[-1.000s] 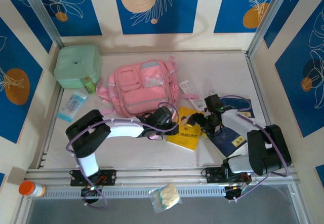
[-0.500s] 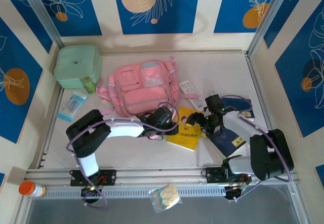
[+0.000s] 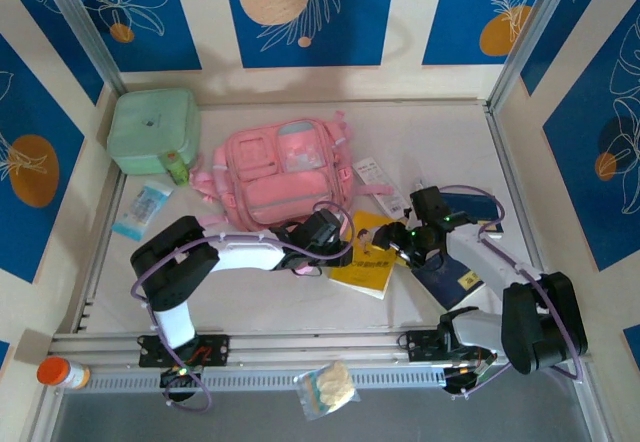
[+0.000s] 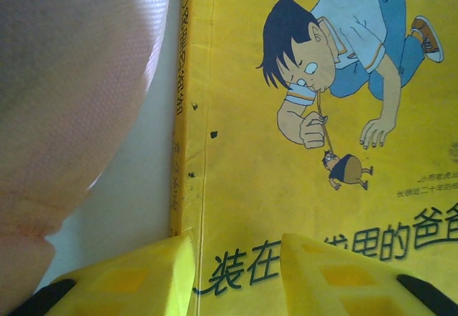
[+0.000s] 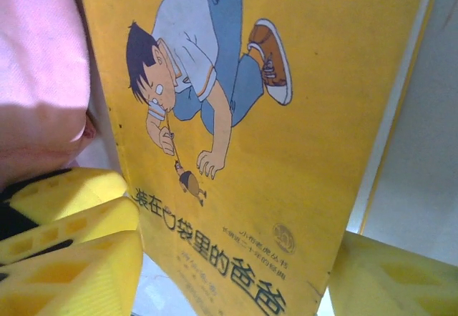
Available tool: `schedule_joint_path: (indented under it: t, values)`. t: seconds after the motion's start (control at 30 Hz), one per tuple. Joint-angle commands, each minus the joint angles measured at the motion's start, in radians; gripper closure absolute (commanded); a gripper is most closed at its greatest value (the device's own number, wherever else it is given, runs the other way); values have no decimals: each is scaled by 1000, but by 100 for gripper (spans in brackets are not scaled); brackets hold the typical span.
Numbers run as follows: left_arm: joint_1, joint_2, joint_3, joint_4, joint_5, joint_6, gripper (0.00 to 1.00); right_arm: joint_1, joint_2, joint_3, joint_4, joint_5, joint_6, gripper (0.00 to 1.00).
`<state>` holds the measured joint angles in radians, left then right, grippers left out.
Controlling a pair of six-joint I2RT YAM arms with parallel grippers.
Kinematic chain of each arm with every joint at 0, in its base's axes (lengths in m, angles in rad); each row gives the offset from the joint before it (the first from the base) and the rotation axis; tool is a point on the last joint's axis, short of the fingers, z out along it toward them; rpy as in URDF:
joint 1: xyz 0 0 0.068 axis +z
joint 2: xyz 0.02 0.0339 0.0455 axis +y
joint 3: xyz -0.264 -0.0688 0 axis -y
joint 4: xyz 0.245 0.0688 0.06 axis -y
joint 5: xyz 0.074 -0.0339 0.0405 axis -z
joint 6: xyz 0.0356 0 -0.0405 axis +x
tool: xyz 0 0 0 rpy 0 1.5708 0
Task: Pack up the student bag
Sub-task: Pick up the book from the center of the table.
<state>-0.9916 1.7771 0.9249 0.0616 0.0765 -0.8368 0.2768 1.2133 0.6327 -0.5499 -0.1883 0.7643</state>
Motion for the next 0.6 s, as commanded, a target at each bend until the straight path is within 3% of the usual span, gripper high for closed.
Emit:
schedule_joint_path:
  t: [0.0,0.57]
  values:
    - [-5,45,11,-49,-7,13,62,6,-32,-3,29,-122,-8,41]
    - [-5,39,17,-51,-2,17,62,-26,-47,-21,9,-150,-27,79]
